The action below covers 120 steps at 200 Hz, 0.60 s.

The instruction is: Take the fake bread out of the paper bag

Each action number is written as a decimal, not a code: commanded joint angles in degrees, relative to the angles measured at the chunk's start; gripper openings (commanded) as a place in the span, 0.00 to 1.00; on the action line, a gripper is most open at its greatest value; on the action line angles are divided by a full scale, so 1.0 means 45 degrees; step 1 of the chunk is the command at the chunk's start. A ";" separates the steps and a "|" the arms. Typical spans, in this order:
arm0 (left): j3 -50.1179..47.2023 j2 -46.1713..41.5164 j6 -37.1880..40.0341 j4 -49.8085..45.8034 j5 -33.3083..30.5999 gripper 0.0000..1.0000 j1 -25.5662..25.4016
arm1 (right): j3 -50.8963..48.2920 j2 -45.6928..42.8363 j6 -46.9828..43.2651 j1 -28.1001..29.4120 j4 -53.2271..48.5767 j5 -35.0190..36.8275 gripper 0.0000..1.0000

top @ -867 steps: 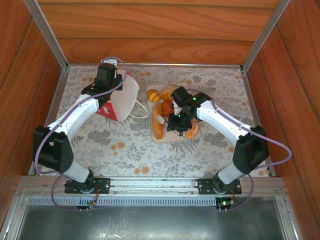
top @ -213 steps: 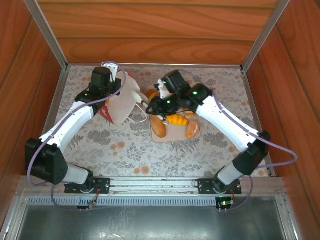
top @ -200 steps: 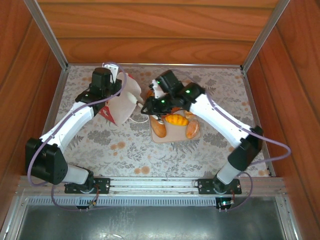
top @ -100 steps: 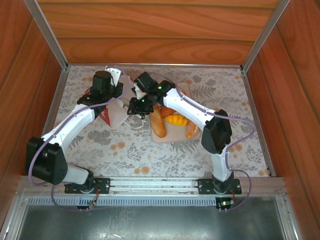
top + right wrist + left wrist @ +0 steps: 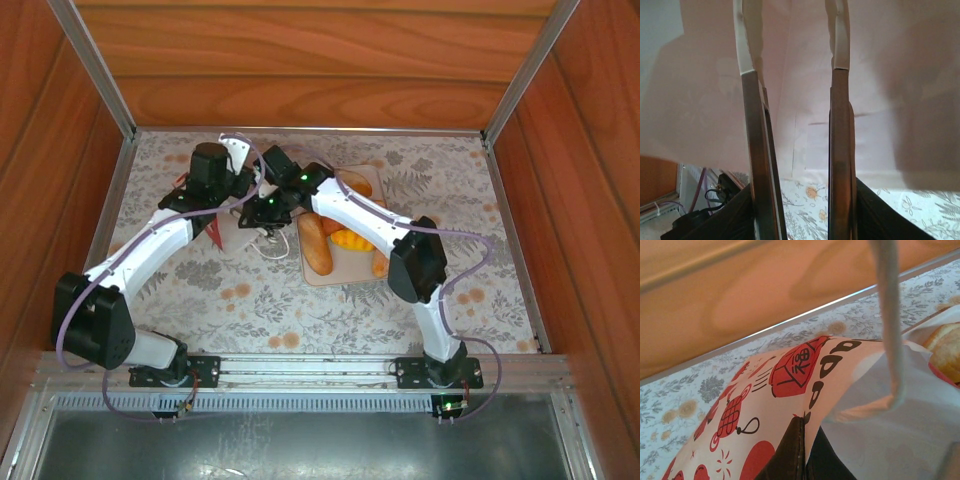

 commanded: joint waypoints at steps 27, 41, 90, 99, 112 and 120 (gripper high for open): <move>0.0445 0.0440 0.0068 0.0487 -0.0608 0.00 -0.0347 | 0.0224 0.0542 0.0658 0.0092 0.0589 -0.0781 0.46; 0.0472 0.0426 0.0002 0.0492 -0.0837 0.00 -0.0361 | -0.0085 0.0518 0.0820 0.0097 0.0919 -0.0981 0.46; 0.0345 -0.0050 0.0288 0.0511 -0.0603 0.00 -0.0362 | -0.0633 0.0757 0.1474 -0.0115 0.1963 -0.1847 0.49; 0.0284 -0.0151 0.0439 0.0511 -0.0517 0.00 -0.0360 | -0.0634 0.0839 0.1581 -0.0189 0.2083 -0.1887 0.50; 0.0179 -0.0349 0.0619 0.0511 -0.0471 0.00 -0.0352 | -0.0639 0.0937 0.1746 -0.0252 0.2165 -0.1882 0.50; 0.0106 -0.0432 0.0738 0.0516 -0.0423 0.00 -0.0353 | -0.0625 0.0998 0.1863 -0.0302 0.2257 -0.1926 0.51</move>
